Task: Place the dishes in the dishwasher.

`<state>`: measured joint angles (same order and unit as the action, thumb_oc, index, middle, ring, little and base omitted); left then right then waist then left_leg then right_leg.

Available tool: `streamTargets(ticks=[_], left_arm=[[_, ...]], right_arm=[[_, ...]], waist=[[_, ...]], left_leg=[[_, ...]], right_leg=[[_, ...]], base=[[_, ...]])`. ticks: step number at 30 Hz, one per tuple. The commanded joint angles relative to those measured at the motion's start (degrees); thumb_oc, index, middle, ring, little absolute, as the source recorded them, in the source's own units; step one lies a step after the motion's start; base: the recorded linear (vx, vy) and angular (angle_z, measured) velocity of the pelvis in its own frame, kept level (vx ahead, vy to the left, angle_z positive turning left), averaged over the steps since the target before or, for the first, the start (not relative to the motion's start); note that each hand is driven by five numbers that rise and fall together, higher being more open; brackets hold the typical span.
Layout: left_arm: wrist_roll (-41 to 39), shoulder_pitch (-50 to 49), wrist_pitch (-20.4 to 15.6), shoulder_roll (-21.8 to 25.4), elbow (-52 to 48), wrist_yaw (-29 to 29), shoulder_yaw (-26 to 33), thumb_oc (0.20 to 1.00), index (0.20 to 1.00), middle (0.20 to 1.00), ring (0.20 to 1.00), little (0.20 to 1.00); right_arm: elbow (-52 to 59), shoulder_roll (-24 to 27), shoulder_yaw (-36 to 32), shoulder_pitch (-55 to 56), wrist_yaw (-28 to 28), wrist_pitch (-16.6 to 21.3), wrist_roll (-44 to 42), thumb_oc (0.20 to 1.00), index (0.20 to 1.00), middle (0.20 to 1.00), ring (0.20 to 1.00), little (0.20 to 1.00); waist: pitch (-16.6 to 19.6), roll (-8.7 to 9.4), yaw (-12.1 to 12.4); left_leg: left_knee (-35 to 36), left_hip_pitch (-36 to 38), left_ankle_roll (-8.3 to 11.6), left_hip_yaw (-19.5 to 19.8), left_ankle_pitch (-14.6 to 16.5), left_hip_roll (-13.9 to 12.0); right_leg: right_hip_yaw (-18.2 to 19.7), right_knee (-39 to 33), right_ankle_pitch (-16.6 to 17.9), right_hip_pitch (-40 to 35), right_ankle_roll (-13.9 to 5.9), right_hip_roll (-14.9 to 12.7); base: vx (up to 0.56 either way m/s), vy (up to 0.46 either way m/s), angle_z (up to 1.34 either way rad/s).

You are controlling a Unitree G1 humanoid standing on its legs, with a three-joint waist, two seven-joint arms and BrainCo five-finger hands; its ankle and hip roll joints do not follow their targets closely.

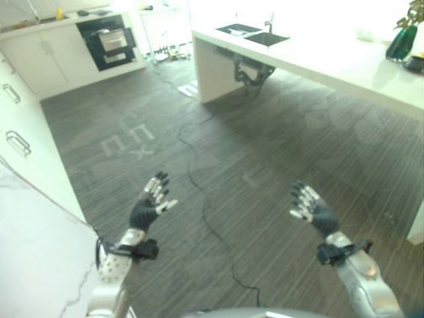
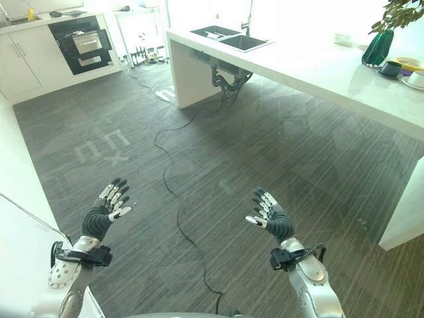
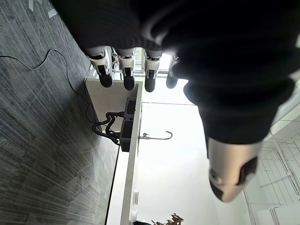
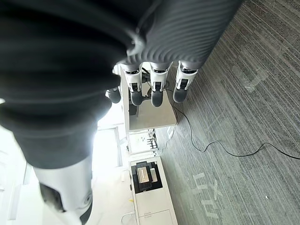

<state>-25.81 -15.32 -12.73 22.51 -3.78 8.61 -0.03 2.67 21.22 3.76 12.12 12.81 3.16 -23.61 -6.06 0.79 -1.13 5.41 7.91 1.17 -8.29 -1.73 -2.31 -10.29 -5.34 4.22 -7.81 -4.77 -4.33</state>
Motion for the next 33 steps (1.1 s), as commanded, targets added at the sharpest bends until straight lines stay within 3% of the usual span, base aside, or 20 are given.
streamTargets(ticks=[1, 6, 13, 19, 21, 22, 24, 26, 27, 28, 29, 30, 31, 33], left_arm=[[0.1, 3.3, -3.5, 2.4, 0.2, 0.3, 1.7, 1.0, 1.0, 1.0, 1.0, 1.0], [-3.7, 2.9, -3.4, 1.8, -0.6, 1.9, 2.3, 1.0, 1.0, 1.0, 1.0, 1.0], [-6.0, 0.5, -8.2, 1.4, -3.1, 2.5, 4.4, 1.0, 1.0, 1.0, 1.0, 1.0], [-7.8, -0.4, -10.3, 0.5, -4.0, -0.2, 5.5, 1.0, 1.0, 1.0, 1.0, 1.0], [-9.0, -0.9, -10.2, 0.1, -4.2, -0.4, 5.7, 1.0, 1.0, 1.0, 1.0, 1.0], [-9.2, -0.7, -10.2, -0.1, -3.7, 0.2, 5.6, 1.0, 1.0, 1.0, 1.0, 1.0], [-8.7, -1.0, -10.5, -0.5, -3.6, 0.6, 5.6, 1.0, 1.0, 1.0, 1.0, 1.0], [-8.4, -1.3, -10.9, -0.8, -2.8, 0.8, 5.4, 1.0, 1.0, 1.0, 1.0, 1.0], [-8.9, -2.7, -10.8, -1.2, -3.2, 0.7, 5.3, 1.0, 1.0, 1.0, 1.0, 1.0], [-9.0, -2.9, -10.6, -1.1, -3.4, 0.6, 5.4, 1.0, 1.0, 1.0, 1.0, 1.0], [-9.2, -3.6, -10.4, -1.1, -3.9, 0.4, 5.4, 1.0, 1.0, 1.0, 1.0, 1.0], [-9.4, -3.9, -10.6, -1.1, -3.8, 0.4, 5.3, 1.0, 1.0, 1.0, 1.0, 1.0], [-9.6, -4.3, -10.9, -1.4, -3.6, 0.5, 5.2, 1.0, 1.0, 1.0, 1.0, 1.0], [-8.6, -4.8, -11.8, -1.7, -4.4, -0.1, 4.9, 1.0, 1.0, 1.0, 1.0, 1.0]], right_arm=[[2.5, 1.8, -1.6, -3.5, 0.0, 5.0, 2.1, 1.0, 1.0, 1.0, 1.0, 1.0], [4.0, 2.9, -1.8, -3.3, 0.1, 5.7, 4.5, 1.0, 1.0, 1.0, 1.0, 1.0], [7.8, 4.8, -5.0, -0.6, 1.5, 7.4, 4.2, 1.0, 1.0, 1.0, 1.0, 1.0], [9.2, 4.9, -5.7, -0.2, 1.8, 7.1, 2.6, 1.0, 1.0, 1.0, 1.0, 1.0], [9.3, 5.7, -6.2, -0.1, 2.5, 7.4, 2.4, 1.0, 1.0, 1.0, 1.0, 1.0], [9.1, 6.4, -6.7, -0.1, 2.4, 7.8, 2.1, 1.0, 1.0, 1.0, 1.0, 1.0], [8.4, 6.8, -7.3, -0.2, 3.1, 8.5, 1.3, 1.0, 1.0, 1.0, 1.0, 1.0], [7.8, 6.6, -7.3, -0.2, 3.4, 8.9, 1.9, 1.0, 1.0, 1.0, 1.0, 1.0], [8.3, 6.7, -7.7, 0.7, 4.6, 8.6, 2.1, 1.0, 1.0, 1.0, 1.0, 1.0], [8.4, 6.8, -7.9, 1.0, 4.8, 8.7, 2.0, 1.0, 1.0, 1.0, 1.0, 1.0], [9.0, 7.2, -8.3, 2.0, 5.4, 8.9, 2.1, 1.0, 1.0, 1.0, 1.0, 1.0], [9.2, 7.5, -8.5, 2.4, 5.8, 9.0, 1.9, 1.0, 1.0, 1.0, 1.0, 1.0], [9.4, 8.0, -8.5, 2.7, 5.9, 9.1, 2.3, 1.0, 1.0, 1.0, 1.0, 1.0], [10.1, 8.5, -8.3, 2.9, 6.6, 9.4, 3.1, 1.0, 1.0, 1.0, 1.0, 1.0]], waist=[[-0.4, 0.21, 0.3], [-0.6, 0.33, 0.4], [-1.2, 0.76, 0.5], [-2.2, 0.68, 0.6], [-3.6, 1.17, 0.8], [-5.1, 2.06, 0.8], [-6.6, 2.49, 0.8], [-7.4, 2.15, 0.8], [-7.3, 0.61, 1.1], [-7.4, 0.31, 1.2], [-7.6, -0.52, 1.6], [-7.7, -0.84, 1.9], [-7.9, -1.03, 2.4], [-7.6, -1.05, 2.3]], left_leg=[[-0.4, 0.8, 1.21, 0.9, 3.1, -1.1], [-0.4, 0.7, 1.44, 1.0, 3.0, -1.5], [-0.4, 0.2, 2.41, 1.1, 2.4, -3.0], [-0.4, 0.9, 3.41, 0.9, 1.9, -3.8], [-6.0, -1.2, 4.05, 0.6, 1.7, -3.5], [-15.7, -6.1, 4.25, -0.1, 1.3, -3.7], [-22.6, -9.8, 4.02, 0.2, 0.3, -3.7], [-20.1, -11.1, 3.9, -0.9, -0.6, -4.0], [-6.4, -10.2, 4.69, -4.1, -4.8, -5.4], [-4.6, -10.3, 4.92, -4.7, -5.9, -5.8], [-1.1, -11.3, 6.07, -5.5, -10.3, -6.9], [-0.7, -12.4, 6.56, -5.2, -12.0, -7.5], [-0.4, -14.4, 7.05, -4.9, -12.9, -8.0], [-0.4, -13.8, 6.24, -6.6, -11.2, -8.1]], right_leg=[[-2.8, 0.3, -2.7, -1.2, -2.32, -1.5], [-2.9, 0.3, -3.1, -1.3, -2.08, -1.0], [-3.0, 0.3, -4.0, -1.1, -1.29, 0.1], [-2.3, 0.3, -4.3, -1.0, -0.29, 1.4], [-1.1, 0.3, -3.9, -1.4, 0.46, 1.5], [-0.6, 0.5, -3.5, -1.7, 1.3, 1.2], [-0.6, 1.0, -3.3, -1.9, 2.05, 1.3], [-0.5, 1.4, -3.8, -2.6, 1.91, 1.9], [-0.3, 0.6, -5.3, -4.5, 0.9, 2.7], [-0.3, 0.5, -5.6, -5.0, 0.78, 2.9], [-0.4, 0.3, -6.6, -6.9, 0.65, 3.5], [-0.2, 0.3, -7.3, -8.0, 0.86, 3.9], [-0.1, 0.3, -8.3, -9.5, 1.1, 4.1], [0.0, 0.3, -9.1, -10.1, 0.89, 3.4]], base=[[0.0, 0.0, 0.0], [0.01, -0.076, 0.01], [0.03, -0.146, 0.04], [0.02, -0.135, 0.06], [0.03, -0.157, -0.01], [0.0, -0.154, 0.07], [0.04, -0.083, 0.27], [0.24, 0.115, 0.21], [0.4, 0.227, 0.14], [0.53, 0.294, 0.24], [0.36, 0.188, 0.19], [0.47, 0.265, 0.27], [0.41, 0.28, 0.25], [0.37, 0.309, -0.14]])
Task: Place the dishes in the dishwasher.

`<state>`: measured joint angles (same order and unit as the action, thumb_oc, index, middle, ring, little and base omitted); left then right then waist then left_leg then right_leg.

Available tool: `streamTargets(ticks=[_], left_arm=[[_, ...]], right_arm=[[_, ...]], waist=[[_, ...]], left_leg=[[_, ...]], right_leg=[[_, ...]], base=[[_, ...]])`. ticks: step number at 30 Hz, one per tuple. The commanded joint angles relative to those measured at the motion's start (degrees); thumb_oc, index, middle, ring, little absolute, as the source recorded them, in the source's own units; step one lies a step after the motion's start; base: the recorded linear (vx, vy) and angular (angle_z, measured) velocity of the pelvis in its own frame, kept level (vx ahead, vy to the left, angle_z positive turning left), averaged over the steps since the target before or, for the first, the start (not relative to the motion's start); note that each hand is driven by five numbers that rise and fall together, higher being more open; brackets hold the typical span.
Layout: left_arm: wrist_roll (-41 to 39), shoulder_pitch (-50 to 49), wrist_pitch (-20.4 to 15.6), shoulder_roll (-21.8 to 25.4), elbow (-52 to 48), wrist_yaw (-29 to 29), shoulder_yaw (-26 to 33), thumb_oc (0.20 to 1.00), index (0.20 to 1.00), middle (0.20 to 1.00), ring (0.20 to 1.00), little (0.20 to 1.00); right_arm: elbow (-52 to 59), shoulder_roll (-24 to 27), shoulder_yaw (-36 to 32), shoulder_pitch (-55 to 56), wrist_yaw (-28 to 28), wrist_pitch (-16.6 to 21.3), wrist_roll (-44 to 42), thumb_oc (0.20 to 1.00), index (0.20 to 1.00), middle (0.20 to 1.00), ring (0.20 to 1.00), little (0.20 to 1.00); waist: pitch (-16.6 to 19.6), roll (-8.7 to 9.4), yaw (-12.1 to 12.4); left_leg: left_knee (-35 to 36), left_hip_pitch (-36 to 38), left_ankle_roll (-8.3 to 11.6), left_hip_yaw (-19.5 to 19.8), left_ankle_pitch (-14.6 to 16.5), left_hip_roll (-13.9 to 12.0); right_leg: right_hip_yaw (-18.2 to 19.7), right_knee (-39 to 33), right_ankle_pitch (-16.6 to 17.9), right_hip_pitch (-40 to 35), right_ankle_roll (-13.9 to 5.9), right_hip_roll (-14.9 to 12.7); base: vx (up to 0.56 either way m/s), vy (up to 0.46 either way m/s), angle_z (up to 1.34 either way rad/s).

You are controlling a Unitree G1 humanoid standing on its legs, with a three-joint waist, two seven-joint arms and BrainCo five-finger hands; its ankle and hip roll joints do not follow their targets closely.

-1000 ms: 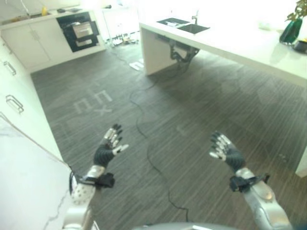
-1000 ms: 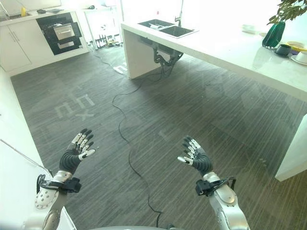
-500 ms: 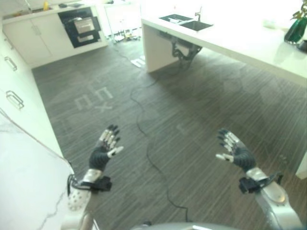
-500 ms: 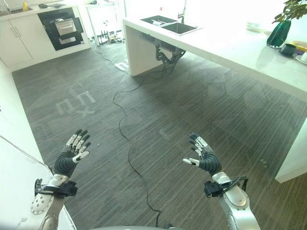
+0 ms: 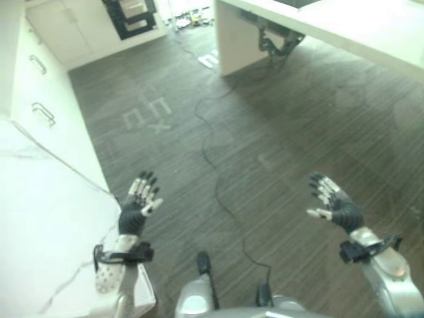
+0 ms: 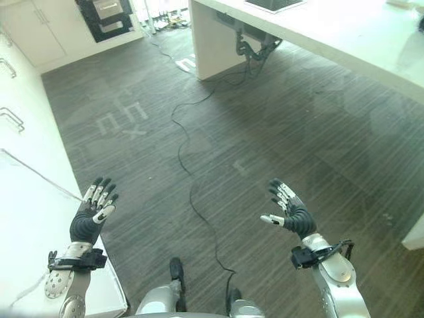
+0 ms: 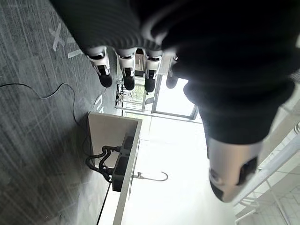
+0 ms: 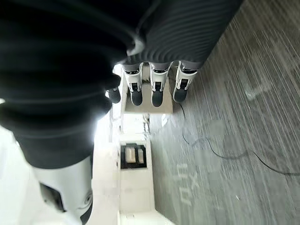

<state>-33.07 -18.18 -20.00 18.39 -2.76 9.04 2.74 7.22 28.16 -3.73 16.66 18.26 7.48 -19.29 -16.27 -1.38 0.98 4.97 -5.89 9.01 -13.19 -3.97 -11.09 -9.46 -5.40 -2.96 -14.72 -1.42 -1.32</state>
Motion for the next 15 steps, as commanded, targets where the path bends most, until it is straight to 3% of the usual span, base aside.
streamTargets(ticks=[1, 2, 6, 8, 10, 11, 12, 14, 15], left_arm=[[-0.7, -2.1, -4.8, 2.6, -5.7, -1.0, 2.0, 1.0, 1.0, 1.0, 1.0, 1.0], [0.1, -1.7, -4.4, 3.5, -6.2, -1.7, 2.2, 1.0, 1.0, 1.0, 1.0, 1.0], [1.4, -0.4, -4.1, 5.1, -7.2, 0.4, 3.2, 1.0, 1.0, 1.0, 1.0, 1.0], [1.2, 0.7, -2.5, 5.5, -7.1, 2.5, 3.5, 1.0, 1.0, 1.0, 1.0, 1.0], [2.6, 2.3, -1.4, 5.7, -6.8, 3.6, 2.8, 1.0, 1.0, 1.0, 1.0, 1.0], [3.3, 3.0, -0.9, 5.7, -6.7, 3.6, 2.4, 1.0, 1.0, 1.0, 1.0, 1.0], [4.9, 4.0, -0.3, 5.6, -6.6, 2.1, 1.7, 1.0, 1.0, 1.0, 1.0, 1.0], [4.4, 5.5, 1.0, 6.6, -6.8, 1.3, 1.6, 1.0, 1.0, 1.0, 1.0, 1.0], [4.4, 5.8, 1.3, 6.8, -6.8, 1.8, 1.6, 1.0, 1.0, 1.0, 1.0, 1.0]], right_arm=[[6.0, 1.7, -1.0, -1.3, 1.4, 5.2, -1.6, 1.0, 1.0, 1.0, 1.0, 1.0], [6.7, 1.2, -1.3, -0.8, 1.4, 4.8, -2.5, 1.0, 1.0, 1.0, 1.0, 1.0], [7.1, -0.7, -0.4, -2.2, -1.2, 4.3, -1.9, 1.0, 1.0, 1.0, 1.0, 1.0], [6.8, -2.0, 0.0, -3.0, -2.8, 4.0, -0.8, 1.0, 1.0, 1.0, 1.0, 1.0], [6.5, -3.4, 0.6, -3.5, -3.3, 3.7, -0.3, 1.0, 1.0, 1.0, 1.0, 1.0], [6.0, -4.0, 1.3, -3.5, -3.5, 3.9, 0.4, 1.0, 1.0, 1.0, 1.0, 1.0], [4.4, -4.1, 3.6, -5.0, -4.0, 3.7, 2.1, 1.0, 1.0, 1.0, 1.0, 1.0], [3.6, -2.8, 4.1, -5.5, -3.8, 4.3, 0.9, 1.0, 1.0, 1.0, 1.0, 1.0], [3.6, -2.6, 3.6, -5.1, -3.5, 4.5, 0.3, 1.0, 1.0, 1.0, 1.0, 1.0]], waist=[[2.9, 1.19, 0.0], [3.8, 1.98, 0.7], [5.7, 3.53, 2.9], [6.9, 4.6, 3.3], [7.6, 4.26, 3.5], [7.6, 3.4, 3.5], [7.0, 2.02, 2.8], [6.0, 2.54, 1.8], [5.5, 2.76, 1.2]], left_leg=[[0.0, 0.6, -1.99, -2.6, -8.6, 0.6], [-0.2, 1.6, -3.67, -3.1, -6.3, 2.1], [-0.3, 2.0, -6.82, -2.5, -3.7, 5.0], [-0.2, 3.3, -8.97, -0.7, -2.1, 7.7], [0.0, 5.0, -10.48, 1.9, -0.5, 9.5], [-0.1, 6.1, -11.19, 3.2, 0.4, 9.9], [0.0, 8.8, -11.33, 3.9, 1.4, 9.7], [0.0, 10.5, -10.48, 4.7, 2.0, 10.1], [0.0, 11.2, -10.18, 5.0, 2.5, 10.2]], right_leg=[[-1.0, 0.4, -2.1, -3.8, -2.83, -0.2], [-0.9, 1.6, -3.4, -5.8, -4.28, -2.0], [-2.5, 6.6, -4.6, -6.0, -7.01, -5.1], [-2.8, 17.2, 0.4, -1.9, -9.63, -8.0], [-2.8, 30.4, 8.4, 3.2, -10.49, -10.4], [-3.0, 37.0, 10.3, 6.6, -10.38, -11.5], [-4.9, 40.1, 8.9, 13.3, -8.61, -12.7], [-8.5, 28.6, 5.8, 15.1, -7.13, -10.2], [-9.6, 24.9, 6.0, 15.4, -7.07, -9.6]], base=[[0.48, 0.423, -0.72], [0.42, 0.369, -0.93], [0.27, 0.279, -0.42], [0.25, 0.324, 0.19], [0.25, 0.332, 0.58], [0.38, 0.388, 0.71], [0.36, 0.231, 0.25], [0.35, -0.051, -0.46], [0.41, -0.217, -0.28]])
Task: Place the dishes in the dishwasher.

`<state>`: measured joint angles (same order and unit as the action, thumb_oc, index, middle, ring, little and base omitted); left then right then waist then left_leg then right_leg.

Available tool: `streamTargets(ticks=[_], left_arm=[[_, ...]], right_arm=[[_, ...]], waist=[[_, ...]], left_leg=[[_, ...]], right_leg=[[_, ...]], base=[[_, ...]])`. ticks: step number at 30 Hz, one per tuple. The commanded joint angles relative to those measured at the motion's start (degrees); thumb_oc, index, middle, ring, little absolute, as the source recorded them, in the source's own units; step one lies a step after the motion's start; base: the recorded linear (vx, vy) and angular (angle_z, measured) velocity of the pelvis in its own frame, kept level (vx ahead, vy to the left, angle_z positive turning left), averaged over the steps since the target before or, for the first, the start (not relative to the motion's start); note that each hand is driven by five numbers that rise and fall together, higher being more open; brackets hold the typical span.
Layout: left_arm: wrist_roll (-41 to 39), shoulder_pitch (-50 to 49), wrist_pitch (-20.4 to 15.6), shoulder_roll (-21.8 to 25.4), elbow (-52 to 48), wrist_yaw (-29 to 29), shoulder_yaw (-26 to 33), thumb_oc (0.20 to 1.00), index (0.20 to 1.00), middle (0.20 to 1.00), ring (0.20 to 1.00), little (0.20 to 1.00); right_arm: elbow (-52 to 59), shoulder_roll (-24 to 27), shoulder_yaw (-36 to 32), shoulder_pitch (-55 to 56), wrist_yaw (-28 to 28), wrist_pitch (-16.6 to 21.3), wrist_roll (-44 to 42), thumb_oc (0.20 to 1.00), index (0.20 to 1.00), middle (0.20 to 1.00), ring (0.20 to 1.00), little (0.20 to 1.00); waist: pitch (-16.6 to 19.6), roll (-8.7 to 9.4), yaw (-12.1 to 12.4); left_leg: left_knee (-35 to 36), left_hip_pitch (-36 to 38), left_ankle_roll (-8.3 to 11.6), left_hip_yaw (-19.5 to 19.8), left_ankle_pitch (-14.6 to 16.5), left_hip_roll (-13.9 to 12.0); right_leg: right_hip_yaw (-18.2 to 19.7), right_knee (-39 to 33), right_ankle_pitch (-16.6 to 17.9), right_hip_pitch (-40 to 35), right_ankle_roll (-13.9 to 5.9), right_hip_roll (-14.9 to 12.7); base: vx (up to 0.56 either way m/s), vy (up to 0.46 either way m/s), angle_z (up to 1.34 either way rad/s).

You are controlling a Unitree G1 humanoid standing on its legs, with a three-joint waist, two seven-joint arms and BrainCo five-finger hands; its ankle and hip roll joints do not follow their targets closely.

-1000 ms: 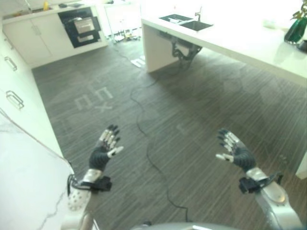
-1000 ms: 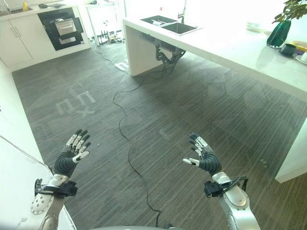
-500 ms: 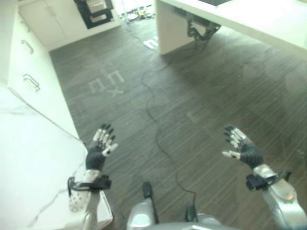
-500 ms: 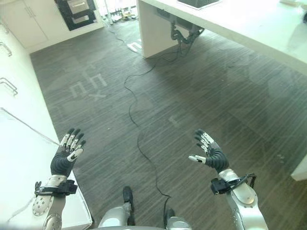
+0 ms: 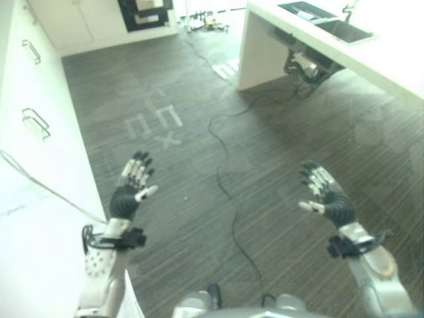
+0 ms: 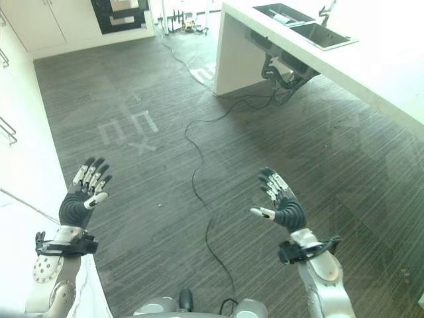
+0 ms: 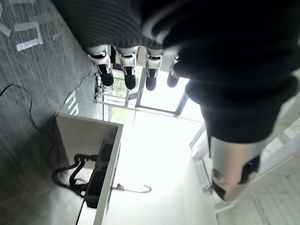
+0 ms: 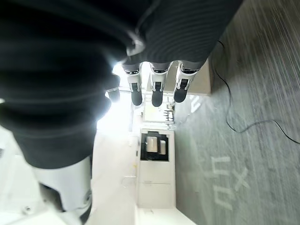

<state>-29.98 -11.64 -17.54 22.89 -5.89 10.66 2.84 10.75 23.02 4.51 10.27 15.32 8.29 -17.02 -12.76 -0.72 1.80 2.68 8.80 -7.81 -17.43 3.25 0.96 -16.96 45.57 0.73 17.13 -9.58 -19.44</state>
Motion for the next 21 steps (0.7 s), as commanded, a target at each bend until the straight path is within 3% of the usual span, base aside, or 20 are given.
streamTargets(ticks=[1, 3, 6, 7, 11, 12, 15, 16, 17, 18, 20, 21], left_arm=[[1.3, -1.0, -0.9, 2.9, -3.9, 1.3, 1.4, 1.0, 1.0, 1.0, 1.0, 1.0], [0.9, -1.6, -1.0, 3.6, -3.9, 2.3, 0.7, 1.0, 1.0, 1.0, 1.0, 1.0], [0.5, -2.1, -1.8, 3.2, -3.0, 3.8, 0.0, 1.0, 1.0, 1.0, 1.0, 1.0], [0.4, -2.4, -2.1, 3.3, -3.0, 4.2, -0.2, 1.0, 1.0, 1.0, 1.0, 1.0], [-1.7, -2.6, -0.9, 2.6, -3.5, 3.1, 0.3, 1.0, 1.0, 1.0, 1.0, 1.0], [-3.3, -3.4, -1.1, 1.7, -3.6, 3.4, 0.2, 1.0, 1.0, 1.0, 1.0, 1.0], [-2.5, -4.3, -1.6, 1.2, -4.1, 3.5, -0.6, 1.0, 1.0, 1.0, 1.0, 1.0], [-2.7, -4.6, -1.9, 1.0, -4.0, 3.4, -0.8, 1.0, 1.0, 1.0, 1.0, 1.0], [-3.0, -4.8, -2.0, 0.8, -4.0, 3.8, -0.9, 1.0, 1.0, 1.0, 1.0, 1.0], [-3.0, -5.4, -3.1, 0.3, -3.2, 4.5, -1.0, 1.0, 1.0, 1.0, 1.0, 1.0], [-3.3, -5.2, -3.5, 0.1, -2.3, 4.6, -1.2, 1.0, 1.0, 1.0, 1.0, 1.0], [-3.6, -5.4, -3.6, 0.1, -2.1, 4.4, -1.3, 1.0, 1.0, 1.0, 1.0, 1.0]], right_arm=[[-0.2, 3.3, -5.9, 2.5, 0.0, 4.7, -2.9, 1.0, 1.0, 1.0, 1.0, 1.0], [-0.2, 4.7, -7.3, 4.3, 0.5, 5.4, -4.6, 1.0, 1.0, 1.0, 1.0, 1.0], [0.0, 4.1, -7.8, 5.8, 0.4, 6.1, -4.2, 1.0, 1.0, 1.0, 1.0, 1.0], [-0.2, 4.2, -8.0, 6.0, -0.3, 6.1, -3.9, 1.0, 1.0, 1.0, 1.0, 1.0], [0.0, 4.1, -6.9, 4.1, -2.0, 4.5, -2.1, 1.0, 1.0, 1.0, 1.0, 1.0], [0.4, 4.7, -7.0, 3.2, -1.6, 3.8, -1.6, 1.0, 1.0, 1.0, 1.0, 1.0], [0.4, 5.9, -7.4, 2.6, -1.4, 3.3, -1.6, 1.0, 1.0, 1.0, 1.0, 1.0], [0.4, 6.4, -7.9, 2.6, -0.8, 2.9, -2.8, 1.0, 1.0, 1.0, 1.0, 1.0], [0.5, 6.7, -8.2, 2.6, -0.3, 2.5, -4.6, 1.0, 1.0, 1.0, 1.0, 1.0], [-0.2, 6.6, -8.4, 2.6, 0.6, 3.2, -4.9, 1.0, 1.0, 1.0, 1.0, 1.0], [-0.8, 6.7, -7.8, 2.3, 0.1, 3.8, -3.3, 1.0, 1.0, 1.0, 1.0, 1.0], [-0.9, 7.0, -7.5, 1.8, 0.1, 3.6, -3.2, 1.0, 1.0, 1.0, 1.0, 1.0]], waist=[[1.2, 3.07, -1.3], [-0.1, 3.46, -4.5], [-0.6, 2.8, -6.8], [-0.1, 2.98, -7.5], [1.7, 3.06, -7.5], [4.1, 2.03, -7.9], [5.5, 0.79, -7.9], [5.4, 1.0, -7.8], [5.1, 1.61, -7.6], [4.0, 2.72, -6.6], [2.7, 3.5, -5.4], [2.4, 3.53, -4.9]], left_leg=[[2.3, -1.6, 7.25, 9.8, -3.3, -1.3], [2.3, 2.1, 7.5, 11.0, -0.8, -0.8], [2.3, 5.6, 7.05, 13.5, 1.4, -1.1], [2.3, 7.6, 6.88, 14.3, 3.5, -0.8], [2.2, 10.8, 7.08, 14.8, 5.9, -0.8], [1.2, 13.1, 8.97, 13.6, 6.9, -2.3], [-8.7, 10.3, 12.82, 12.1, -1.1, -5.5], [-15.7, 7.3, 14.24, 10.7, -5.8, -7.0], [-21.9, 4.3, 14.94, 9.7, -7.9, -8.0], [-32.6, -3.2, 15.18, 9.5, -9.5, -8.8], [-34.4, -9.1, 13.66, 9.5, -7.6, -8.7], [-31.6, -9.9, 12.75, 8.8, -5.9, -8.1]], right_leg=[[-2.3, -35.0, 3.9, -14.8, 0.57, 9.5], [0.8, -43.6, 9.8, -10.8, -1.29, 9.8], [4.0, -45.8, 12.7, -7.0, -1.18, 9.5], [3.9, -49.6, 13.6, -7.2, -1.65, 9.8], [3.9, -47.9, 13.7, -9.7, -1.03, 10.4], [2.8, -47.8, 11.9, -11.0, 0.78, 12.0], [2.0, -49.2, 9.5, -13.5, 3.44, 14.7], [2.0, -49.3, 8.1, -15.4, 4.6, 15.3], [2.3, -49.3, 7.1, -16.8, 5.61, 15.5], [3.0, -48.7, 5.1, -19.3, 7.25, 15.4], [3.2, -48.6, 4.2, -21.5, 7.35, 15.2], [3.5, -48.9, 3.6, -22.5, 7.14, 15.5]], base=[[0.46, -0.207, 0.37], [0.6, -0.243, 0.7], [0.54, -0.226, 1.03], [0.55, -0.308, 0.85], [0.42, -0.364, 0.53], [0.34, -0.37, -0.33], [0.25, -0.334, -0.42], [0.17, -0.3, -0.59], [0.24, -0.386, -0.51], [0.21, -0.298, -0.58], [0.21, -0.158, -0.54], [0.31, -0.013, -0.5]])
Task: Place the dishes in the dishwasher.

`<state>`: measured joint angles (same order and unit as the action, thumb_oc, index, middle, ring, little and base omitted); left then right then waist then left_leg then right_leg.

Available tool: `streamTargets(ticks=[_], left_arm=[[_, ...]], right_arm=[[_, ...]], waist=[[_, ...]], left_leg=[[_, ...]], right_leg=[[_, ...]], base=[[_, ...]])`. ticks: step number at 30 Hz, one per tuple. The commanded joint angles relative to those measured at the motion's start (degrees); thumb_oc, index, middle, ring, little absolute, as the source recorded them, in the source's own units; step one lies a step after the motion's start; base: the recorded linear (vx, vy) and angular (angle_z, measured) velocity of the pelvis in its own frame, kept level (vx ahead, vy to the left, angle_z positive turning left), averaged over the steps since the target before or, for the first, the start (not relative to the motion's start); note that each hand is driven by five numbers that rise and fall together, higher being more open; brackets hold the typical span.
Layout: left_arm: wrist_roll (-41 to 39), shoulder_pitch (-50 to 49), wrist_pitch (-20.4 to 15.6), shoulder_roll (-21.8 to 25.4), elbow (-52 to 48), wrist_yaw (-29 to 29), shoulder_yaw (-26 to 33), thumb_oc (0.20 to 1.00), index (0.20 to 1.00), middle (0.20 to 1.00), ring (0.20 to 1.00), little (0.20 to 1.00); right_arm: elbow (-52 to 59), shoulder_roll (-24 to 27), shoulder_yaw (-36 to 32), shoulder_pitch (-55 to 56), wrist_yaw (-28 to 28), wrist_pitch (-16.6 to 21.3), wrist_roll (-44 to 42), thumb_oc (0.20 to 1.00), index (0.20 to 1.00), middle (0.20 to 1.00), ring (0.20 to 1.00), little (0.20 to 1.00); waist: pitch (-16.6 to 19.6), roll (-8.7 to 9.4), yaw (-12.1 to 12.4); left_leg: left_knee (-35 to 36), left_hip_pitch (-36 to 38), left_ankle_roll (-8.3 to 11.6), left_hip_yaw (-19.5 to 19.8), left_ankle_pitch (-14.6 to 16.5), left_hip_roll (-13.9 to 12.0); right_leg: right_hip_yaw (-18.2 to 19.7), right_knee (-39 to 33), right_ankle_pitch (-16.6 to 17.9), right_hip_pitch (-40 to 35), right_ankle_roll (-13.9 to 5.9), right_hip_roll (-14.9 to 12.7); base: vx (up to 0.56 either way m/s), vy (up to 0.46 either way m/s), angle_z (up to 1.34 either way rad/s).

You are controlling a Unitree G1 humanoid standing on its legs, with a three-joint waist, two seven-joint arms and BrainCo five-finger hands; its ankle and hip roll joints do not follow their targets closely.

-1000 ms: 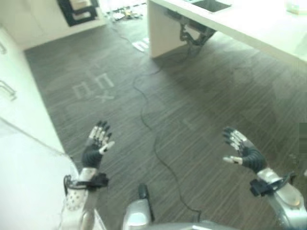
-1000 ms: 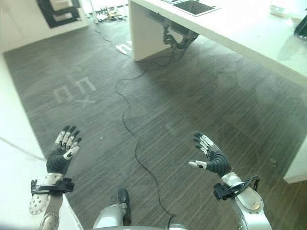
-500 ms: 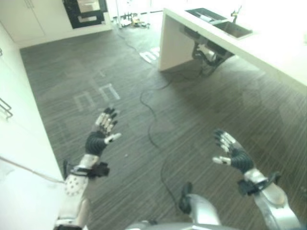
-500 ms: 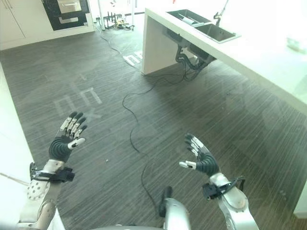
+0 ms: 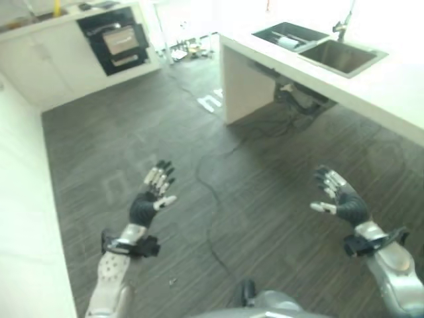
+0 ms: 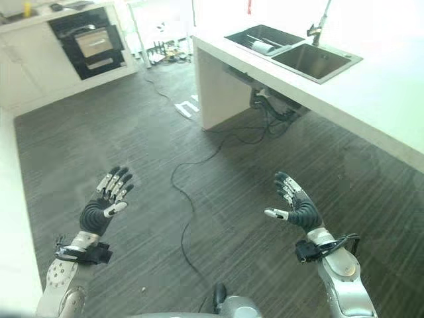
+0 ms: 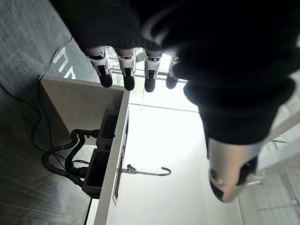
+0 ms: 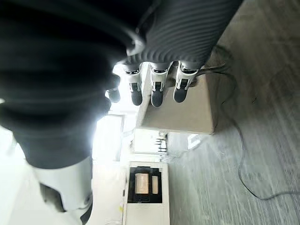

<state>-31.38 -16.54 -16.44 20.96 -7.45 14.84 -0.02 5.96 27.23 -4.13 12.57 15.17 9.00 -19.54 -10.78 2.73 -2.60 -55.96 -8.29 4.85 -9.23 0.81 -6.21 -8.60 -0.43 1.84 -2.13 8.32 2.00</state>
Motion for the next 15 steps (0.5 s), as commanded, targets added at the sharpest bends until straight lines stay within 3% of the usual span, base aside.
streamTargets(ticks=[1, 3, 4, 5, 7, 11, 14, 15], left_arm=[[-2.7, -1.1, -4.7, 2.0, -0.7, 0.1, 1.8, 1.0, 1.0, 1.0, 1.0, 1.0], [-2.8, -2.0, -5.3, 2.2, -0.9, 0.1, 2.1, 1.0, 1.0, 1.0, 1.0, 1.0], [-2.8, -2.3, -5.5, 2.0, -0.9, -0.5, 2.0, 1.0, 1.0, 1.0, 1.0, 1.0], [-2.7, -2.5, -5.8, 1.7, -0.9, -1.1, 1.8, 1.0, 1.0, 1.0, 1.0, 1.0], [-2.1, -2.8, -6.4, 1.2, -0.6, -1.2, 1.8, 1.0, 1.0, 1.0, 1.0, 1.0], [-2.3, -3.5, -6.7, 1.2, -1.1, -1.0, 2.5, 1.0, 1.0, 1.0, 1.0, 1.0], [-2.4, -2.8, -6.2, 1.9, -1.9, -1.4, 3.1, 1.0, 1.0, 1.0, 1.0, 1.0], [-2.4, -2.0, -5.6, 2.3, -2.2, -0.7, 3.4, 1.0, 1.0, 1.0, 1.0, 1.0]], right_arm=[[4.1, 3.1, 1.1, -0.8, 1.1, 2.4, -0.9, 1.0, 1.0, 1.0, 1.0, 1.0], [4.8, 3.2, 0.9, -0.3, 2.6, 2.2, -0.7, 1.0, 1.0, 1.0, 1.0, 1.0], [5.2, 3.0, 1.1, 0.2, 3.3, 2.1, 0.0, 1.0, 1.0, 1.0, 1.0, 1.0], [5.5, 2.9, 1.4, 0.5, 3.6, 2.2, 1.0, 1.0, 1.0, 1.0, 1.0, 1.0], [6.0, 3.4, 1.9, 0.8, 4.0, 2.4, 1.6, 1.0, 1.0, 1.0, 1.0, 1.0], [7.7, 4.6, 1.5, 1.2, 4.7, 1.8, 1.0, 1.0, 1.0, 1.0, 1.0, 1.0], [9.0, 4.2, 1.3, 1.6, 4.9, 1.5, 1.0, 1.0, 1.0, 1.0, 1.0, 1.0], [9.2, 3.1, 1.5, 1.3, 3.9, 1.4, 1.1, 1.0, 1.0, 1.0, 1.0, 1.0]], waist=[[0.4, -0.33, -0.3], [0.4, -1.49, 0.2], [0.3, -2.18, 0.9], [0.1, -2.62, 1.7], [-0.3, -2.8, 3.0], [-0.1, -2.89, 3.6], [0.8, -2.57, 3.9], [1.5, -1.88, 4.6]], left_leg=[[33.7, 7.8, -0.63, -1.1, -2.3, -0.4], [46.8, 8.6, -0.3, -2.8, -3.6, -0.2], [55.9, 8.7, 0.4, -2.0, -5.8, 0.0], [60.4, 8.4, 1.25, -1.0, -8.3, -0.7], [61.0, 4.3, 2.29, 0.4, -11.1, -2.2], [61.0, 2.1, 2.24, -2.3, -11.8, -3.7], [61.0, 3.7, 0.8, -3.1, -10.2, -2.5], [61.0, 4.5, -0.75, -2.9, -8.7, -0.7]], right_leg=[[-4.6, -3.1, 1.7, -4.1, -11.26, -5.4], [-3.2, -3.9, 0.6, -5.5, -12.31, -4.4], [-1.7, -4.5, -0.5, -7.0, -12.87, -3.9], [-0.9, -4.6, -1.6, -8.4, -13.02, -3.6], [0.6, -4.6, -4.0, -11.3, -12.59, -2.9], [0.0, -4.6, -6.4, -14.2, -13.18, -4.1], [-0.4, -4.6, -6.9, -15.9, -14.44, -5.7], [-0.8, -3.7, -6.9, -16.6, -15.63, -7.1]], base=[[0.33, 0.094, -0.44], [0.39, 0.18, -0.39], [0.47, 0.22, -0.44], [0.43, 0.195, -0.47], [0.4, 0.153, -0.69], [0.33, 0.229, -0.59], [0.25, 0.305, -0.3], [0.24, 0.297, -0.39]])
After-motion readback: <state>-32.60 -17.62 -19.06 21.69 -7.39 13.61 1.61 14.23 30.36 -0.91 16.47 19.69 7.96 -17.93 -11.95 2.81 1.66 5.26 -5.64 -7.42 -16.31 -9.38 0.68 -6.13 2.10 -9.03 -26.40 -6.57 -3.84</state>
